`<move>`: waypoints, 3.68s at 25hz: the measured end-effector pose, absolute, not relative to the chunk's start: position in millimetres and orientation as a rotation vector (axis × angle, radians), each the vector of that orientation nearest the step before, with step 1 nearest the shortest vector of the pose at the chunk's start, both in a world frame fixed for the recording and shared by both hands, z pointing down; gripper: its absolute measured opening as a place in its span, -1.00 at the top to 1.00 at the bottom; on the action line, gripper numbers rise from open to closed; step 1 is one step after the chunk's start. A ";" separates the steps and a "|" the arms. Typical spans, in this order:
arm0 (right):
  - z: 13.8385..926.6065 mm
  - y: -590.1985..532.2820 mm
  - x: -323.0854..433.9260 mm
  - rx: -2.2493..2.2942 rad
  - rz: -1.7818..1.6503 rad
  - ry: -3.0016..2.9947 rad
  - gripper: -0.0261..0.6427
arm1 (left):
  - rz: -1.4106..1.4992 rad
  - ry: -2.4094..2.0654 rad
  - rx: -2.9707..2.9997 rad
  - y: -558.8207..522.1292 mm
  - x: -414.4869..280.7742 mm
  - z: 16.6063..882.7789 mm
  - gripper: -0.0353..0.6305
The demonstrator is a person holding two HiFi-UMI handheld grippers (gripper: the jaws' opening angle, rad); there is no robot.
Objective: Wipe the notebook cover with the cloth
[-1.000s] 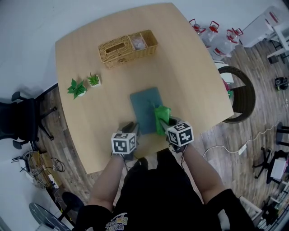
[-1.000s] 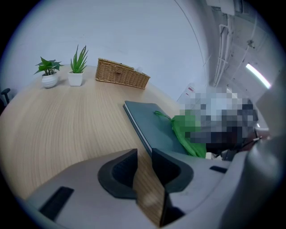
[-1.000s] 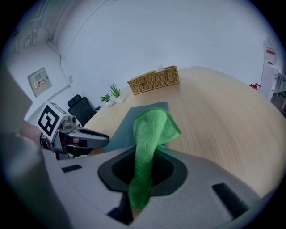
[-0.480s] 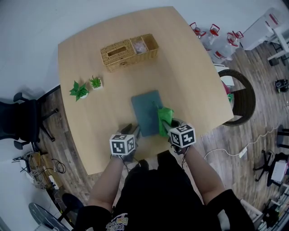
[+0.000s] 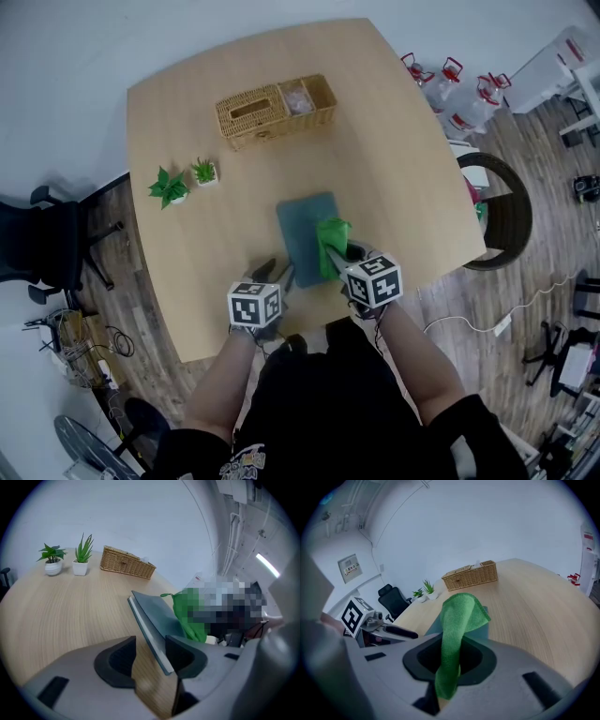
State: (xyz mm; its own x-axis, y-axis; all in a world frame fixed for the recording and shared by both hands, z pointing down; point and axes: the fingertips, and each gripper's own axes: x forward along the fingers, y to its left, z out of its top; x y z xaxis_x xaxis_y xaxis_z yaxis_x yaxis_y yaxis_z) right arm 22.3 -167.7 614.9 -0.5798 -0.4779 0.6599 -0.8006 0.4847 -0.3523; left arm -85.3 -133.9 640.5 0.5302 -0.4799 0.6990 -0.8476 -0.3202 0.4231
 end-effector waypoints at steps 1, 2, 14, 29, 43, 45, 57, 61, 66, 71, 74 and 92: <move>614.1 -169.1 18.6 1.043 0.893 -2.261 0.73 | 0.567 -1.082 1.976 -135.2 -86.7 635.5 0.33; 613.4 -170.6 15.6 1.031 0.888 -2.267 0.73 | 0.547 -1.088 1.979 -136.9 -88.2 630.3 0.28; 616.1 -187.9 -20.9 0.872 0.841 -2.301 0.73 | 0.685 -1.063 1.944 -144.2 -65.6 660.7 0.26; 653.8 -187.0 -66.4 0.572 0.799 -2.254 0.73 | 0.647 -1.126 1.954 -146.4 -70.4 669.1 0.39; 661.9 -191.0 -48.1 0.624 0.788 -2.221 0.73 | 0.622 -1.138 1.944 -147.5 -75.5 671.2 0.45; 662.0 -193.0 -39.1 0.652 0.805 -2.217 0.73 | 0.621 -1.140 1.945 -147.7 -75.7 671.0 0.45; 661.1 -204.5 34.2 0.872 0.897 -2.169 0.73 | 0.628 -1.149 1.948 -147.7 -75.0 669.6 0.45; 661.7 -205.8 55.2 0.932 0.924 -2.145 0.73 | 0.630 -1.153 1.950 -147.2 -74.7 668.9 0.45; 656.1 -207.9 68.1 0.980 0.924 -2.138 0.73 | 0.632 -1.150 1.948 -146.7 -74.3 668.0 0.45; 640.9 -217.1 47.3 0.959 0.900 -2.202 0.73 | 0.629 -1.149 1.949 -147.6 -74.2 667.5 0.45; 636.2 -222.4 22.5 0.900 0.876 -2.238 0.73 | 0.628 -1.145 1.946 -147.1 -73.1 667.2 0.45; 656.3 -245.8 -85.1 0.611 0.773 -2.252 0.73 | 0.618 -1.138 1.942 -147.5 -73.8 669.4 0.46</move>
State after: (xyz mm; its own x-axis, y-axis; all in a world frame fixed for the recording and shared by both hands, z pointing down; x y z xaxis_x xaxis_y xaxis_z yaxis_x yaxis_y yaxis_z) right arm -85.1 -245.8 656.3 -0.6658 -0.2056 0.7172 -0.6028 0.7147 -0.3547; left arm -73.8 -147.5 669.4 0.4792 -0.4947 0.7250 -0.8775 -0.2890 0.3827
